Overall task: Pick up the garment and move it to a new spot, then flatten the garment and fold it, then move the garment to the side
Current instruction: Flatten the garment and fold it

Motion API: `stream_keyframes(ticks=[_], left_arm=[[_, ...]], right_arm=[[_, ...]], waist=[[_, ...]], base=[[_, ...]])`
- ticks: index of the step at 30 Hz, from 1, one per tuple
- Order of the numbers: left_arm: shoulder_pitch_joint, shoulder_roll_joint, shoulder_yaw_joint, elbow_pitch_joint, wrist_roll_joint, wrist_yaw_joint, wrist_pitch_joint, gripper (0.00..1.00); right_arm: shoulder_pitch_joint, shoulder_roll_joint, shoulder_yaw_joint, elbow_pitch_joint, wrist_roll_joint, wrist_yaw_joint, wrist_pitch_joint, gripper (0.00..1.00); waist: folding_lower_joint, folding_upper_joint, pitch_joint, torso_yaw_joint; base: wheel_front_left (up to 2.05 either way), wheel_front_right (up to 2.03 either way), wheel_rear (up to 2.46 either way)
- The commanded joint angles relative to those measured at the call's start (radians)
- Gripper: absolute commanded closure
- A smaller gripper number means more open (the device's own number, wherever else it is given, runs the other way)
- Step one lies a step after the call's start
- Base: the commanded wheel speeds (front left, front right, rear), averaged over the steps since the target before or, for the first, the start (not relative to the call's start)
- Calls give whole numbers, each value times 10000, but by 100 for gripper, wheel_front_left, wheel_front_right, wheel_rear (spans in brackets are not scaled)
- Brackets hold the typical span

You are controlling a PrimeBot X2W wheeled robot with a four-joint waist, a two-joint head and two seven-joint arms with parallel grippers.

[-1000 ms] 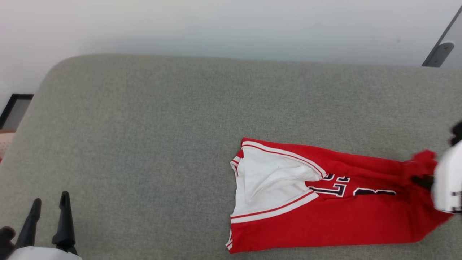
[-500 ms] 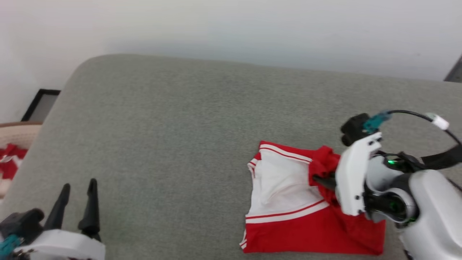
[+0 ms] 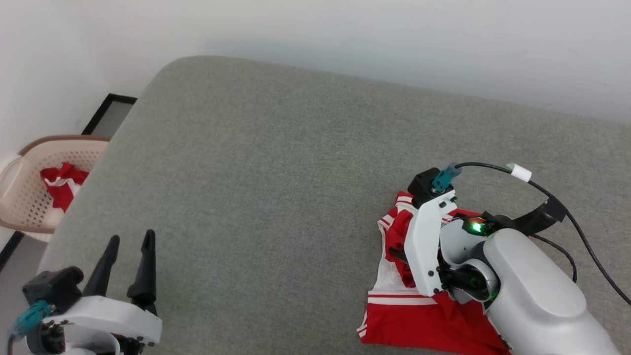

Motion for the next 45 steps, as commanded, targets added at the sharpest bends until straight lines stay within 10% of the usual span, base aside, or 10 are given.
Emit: stream_keyframes(ticks=[1, 5, 7, 8, 9, 25, 45], left_arm=[[-130, -35, -10, 79, 14, -47, -67, 0], [-191, -78, -16, 255, -20, -100, -118, 0], [-201, -93, 9, 327, -31, -146, -153, 0], [-201, -106, 27, 356, -54, -165, -157, 0], [-199, -112, 42, 384, -71, -193, -178, 0], [313, 247, 395, 253, -4, -14, -278, 0], [1612, 658, 789, -491, -33, 340, -252, 0]], right_arm=[[-238, 44, 229, 366, -32, -17, -222, 100], [-586, 107, 729, 1161, -81, -17, -595, 97], [-741, 155, 897, 1424, 21, -17, -811, 56], [-808, 170, 1042, 1496, 80, -17, -880, 5], [-863, 188, 1110, 1559, 174, -17, -965, 0], [-1100, -1082, 1895, -59, 1120, -17, -2316, 0], [1822, -2868, -1483, -979, -142, -17, -7699, 0]], waist=[[0, 0, 60, 80], [0, 0, 72, 68], [0, 0, 77, 25], [0, 0, 77, -5], [0, 0, 74, -41], [0, 0, -307, -1302], [0, 0, -1007, -3154]], base=[[0, 0, 0], [0, 0, 0], [0, 0, 0], [0, 0, 0], [0, 0, 0], [0, 0, 0], [0, 0, 0]])
